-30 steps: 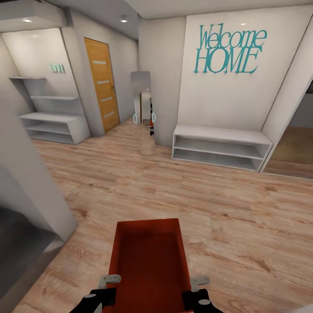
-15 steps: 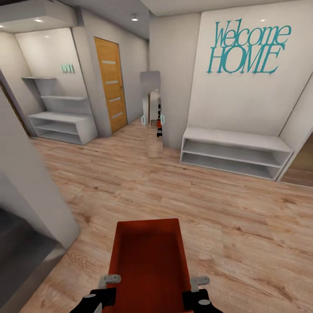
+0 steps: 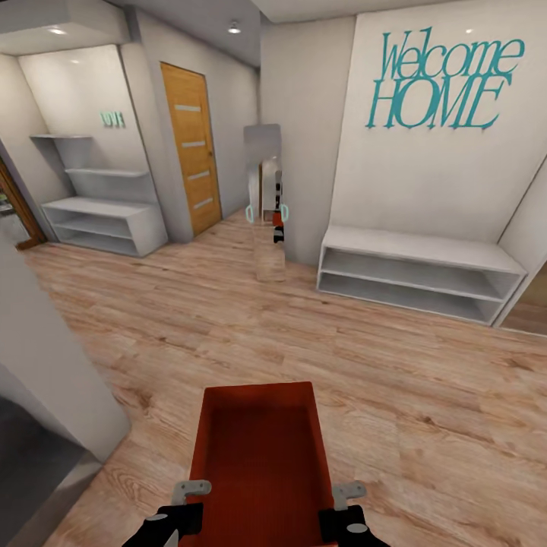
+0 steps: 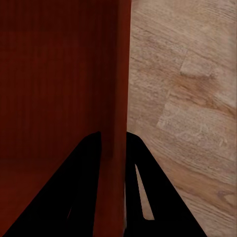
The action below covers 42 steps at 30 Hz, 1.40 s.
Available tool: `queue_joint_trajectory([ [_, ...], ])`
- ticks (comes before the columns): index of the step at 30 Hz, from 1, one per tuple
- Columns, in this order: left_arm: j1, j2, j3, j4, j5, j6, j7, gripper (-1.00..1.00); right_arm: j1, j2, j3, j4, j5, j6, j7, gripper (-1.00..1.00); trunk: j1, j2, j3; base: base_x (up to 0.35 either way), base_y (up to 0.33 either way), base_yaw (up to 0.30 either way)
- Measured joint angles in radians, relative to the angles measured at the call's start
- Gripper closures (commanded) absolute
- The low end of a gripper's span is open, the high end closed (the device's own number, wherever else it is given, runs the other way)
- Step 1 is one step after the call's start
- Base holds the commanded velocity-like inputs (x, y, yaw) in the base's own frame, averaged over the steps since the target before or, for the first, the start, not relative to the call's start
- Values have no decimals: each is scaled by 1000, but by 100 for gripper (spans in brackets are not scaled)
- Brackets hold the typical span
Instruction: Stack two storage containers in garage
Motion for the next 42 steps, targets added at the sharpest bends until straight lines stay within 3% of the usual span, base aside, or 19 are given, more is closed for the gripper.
queue_joint_trajectory([
  [32, 0, 0, 0, -1, 1, 0, 0, 100, 0, -1, 1, -3, 0, 1, -1, 100, 0, 0, 0, 325, 0, 1],
  [42, 0, 0, -1, -2, 1, 0, 0, 100, 1, 0, 1, -2, -1, 0, -1, 100, 0, 0, 0, 325, 0, 191],
])
